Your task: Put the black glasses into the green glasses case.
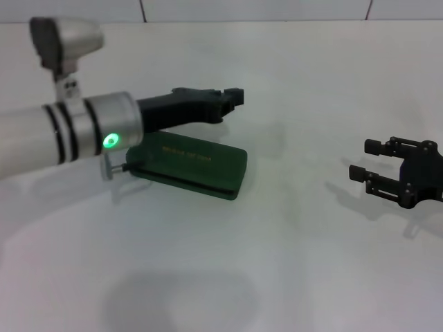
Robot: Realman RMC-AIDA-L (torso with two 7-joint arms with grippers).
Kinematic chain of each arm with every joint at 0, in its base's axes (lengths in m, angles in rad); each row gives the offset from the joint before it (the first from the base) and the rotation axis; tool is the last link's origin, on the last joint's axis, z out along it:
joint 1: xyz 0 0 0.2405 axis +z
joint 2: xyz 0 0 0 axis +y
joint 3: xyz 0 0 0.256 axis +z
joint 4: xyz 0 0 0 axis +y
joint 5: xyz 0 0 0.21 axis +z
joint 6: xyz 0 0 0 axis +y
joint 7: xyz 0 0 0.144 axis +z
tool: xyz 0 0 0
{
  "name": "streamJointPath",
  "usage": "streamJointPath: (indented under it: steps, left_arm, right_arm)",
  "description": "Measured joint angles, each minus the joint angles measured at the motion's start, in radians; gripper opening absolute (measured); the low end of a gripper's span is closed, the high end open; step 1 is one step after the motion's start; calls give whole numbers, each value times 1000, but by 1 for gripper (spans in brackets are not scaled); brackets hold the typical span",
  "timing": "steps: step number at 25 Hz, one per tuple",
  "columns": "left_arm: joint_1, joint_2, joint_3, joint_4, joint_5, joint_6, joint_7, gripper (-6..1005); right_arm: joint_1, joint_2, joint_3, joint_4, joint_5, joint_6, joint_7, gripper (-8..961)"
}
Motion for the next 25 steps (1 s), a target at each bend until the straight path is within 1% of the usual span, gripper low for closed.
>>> streamJointPath:
  steps: [2,3,5,7,9,12,15,17,19,22,23,25]
  left_arm:
    - [-13,4,-51,-101,-87,65,156,22]
    - [-17,4,-86,-148,-106,99,242,54]
    - [-14,3,-124,-189,-113,140,349,118]
    - [4,2,-150,-217,-119,179,468,182]
    - [26,0,-160,-223,-127,197,544,261]
    - [57,5,-161,-213,-129,210,600,380]
    - [77,28,-162,-203,-126,260,621,452]
    - [92,54,-174,-202,-126,324,629,500]
    - [106,77,-204,-207,-113,395,632,548]
    - [128,104,-257,-211,-63,492,634,620]
    - [147,114,-288,-207,-14,541,635,644]
    - [158,117,-303,-204,10,561,638,710]
  right_arm:
    - [0,0,0,0,0,0,0,577]
    - [0,0,0,0,2,-1,0,577]
    - [0,0,0,1,3,-2,0,579]
    - [-1,-1,0,-1,3,-5,-1,580]
    - [-2,-1,0,-5,4,-13,-4,581]
    - [-4,-8,0,-9,3,-34,-8,582]
    - [-6,-26,0,-13,-1,-66,-23,584]
    - [-11,-33,0,-16,0,-100,-54,585]
    - [-17,-36,0,-19,1,-136,-94,586]
    - [-33,-39,0,-35,-2,-181,-125,648]
    - [-36,-40,0,-40,-6,-190,-128,669]
    - [-42,-43,0,-44,-25,-227,-136,710]
